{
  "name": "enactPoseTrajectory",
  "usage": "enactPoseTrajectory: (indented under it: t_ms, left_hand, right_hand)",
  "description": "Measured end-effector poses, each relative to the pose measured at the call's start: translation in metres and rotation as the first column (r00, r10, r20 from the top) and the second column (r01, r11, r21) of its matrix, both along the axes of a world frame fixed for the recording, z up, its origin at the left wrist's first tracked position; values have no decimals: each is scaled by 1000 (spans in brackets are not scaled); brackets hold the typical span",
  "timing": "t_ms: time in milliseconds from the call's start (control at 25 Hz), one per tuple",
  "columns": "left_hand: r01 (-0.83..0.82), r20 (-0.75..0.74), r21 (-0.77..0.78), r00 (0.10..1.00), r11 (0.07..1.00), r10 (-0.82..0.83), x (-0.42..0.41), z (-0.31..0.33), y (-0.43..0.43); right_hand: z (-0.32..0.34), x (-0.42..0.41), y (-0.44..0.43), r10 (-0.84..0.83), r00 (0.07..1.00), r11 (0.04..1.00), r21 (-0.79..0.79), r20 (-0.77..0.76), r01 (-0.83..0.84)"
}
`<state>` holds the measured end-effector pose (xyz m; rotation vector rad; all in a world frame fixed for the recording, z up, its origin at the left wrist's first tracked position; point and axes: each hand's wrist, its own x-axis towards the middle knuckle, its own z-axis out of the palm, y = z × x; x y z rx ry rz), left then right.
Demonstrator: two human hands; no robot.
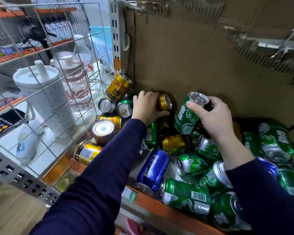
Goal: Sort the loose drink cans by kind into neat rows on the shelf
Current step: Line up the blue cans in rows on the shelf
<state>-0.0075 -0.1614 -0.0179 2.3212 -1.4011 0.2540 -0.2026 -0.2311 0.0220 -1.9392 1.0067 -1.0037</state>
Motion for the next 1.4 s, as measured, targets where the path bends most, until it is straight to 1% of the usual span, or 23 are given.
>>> enactPoseTrajectory:
  t_ms: [40,120,200,280,400,480,600,680,760,880,1000,1160,1240,1400]
  left_hand:
    - [0,-86,-83,996,997,-7,-1,1,7]
    - [35,-243,-281,964,959,-106,-6,5,22]
    - [50,-331,-422,921,905,-205,-13,12,35]
    - [41,-371,-497,893,867,-255,-26,19,48]
    - [30,-432,-575,838,817,-334,-57,25,64]
    - [15,-464,-613,802,790,-376,-80,30,72]
    - [25,-487,-648,754,761,-440,-117,40,73]
    - [53,-495,-668,714,742,-496,-148,50,66]
    - [82,-507,-678,667,730,-546,-181,57,58]
    - [163,-507,-677,604,718,-615,-250,61,40]
    - [237,-508,-669,545,704,-667,-335,54,24]
    - [300,-596,-622,418,724,-686,-450,33,12]
    - [341,-622,-593,380,729,-684,-504,20,6]
    - [425,-681,-552,266,718,-682,-587,-1,-10]
  right_hand:
    - [1,-2,3,-6,1000,1000,-3,7,6]
    - [3,-9,9,-12,999,1000,-3,31,12]
    - [4,-20,16,-24,998,1000,-4,60,24]
    - [5,-34,25,-26,995,1000,-13,101,28]
    - [14,-53,43,-13,976,1000,-2,218,13]
    - [23,-70,55,3,960,999,-36,282,7]
    - [36,-110,65,16,917,999,-51,399,4]
    - [45,-146,66,-1,892,997,-68,452,35]
    - [50,-181,65,-26,882,993,-88,470,76]
    - [47,-256,63,-113,867,980,-89,486,178]
    - [34,-344,62,-193,880,964,-84,434,253]
    - [19,-459,67,-299,887,938,-65,350,342]
    - [10,-513,71,-360,884,917,-62,299,394]
    - [-10,-597,74,-457,864,879,-39,211,474]
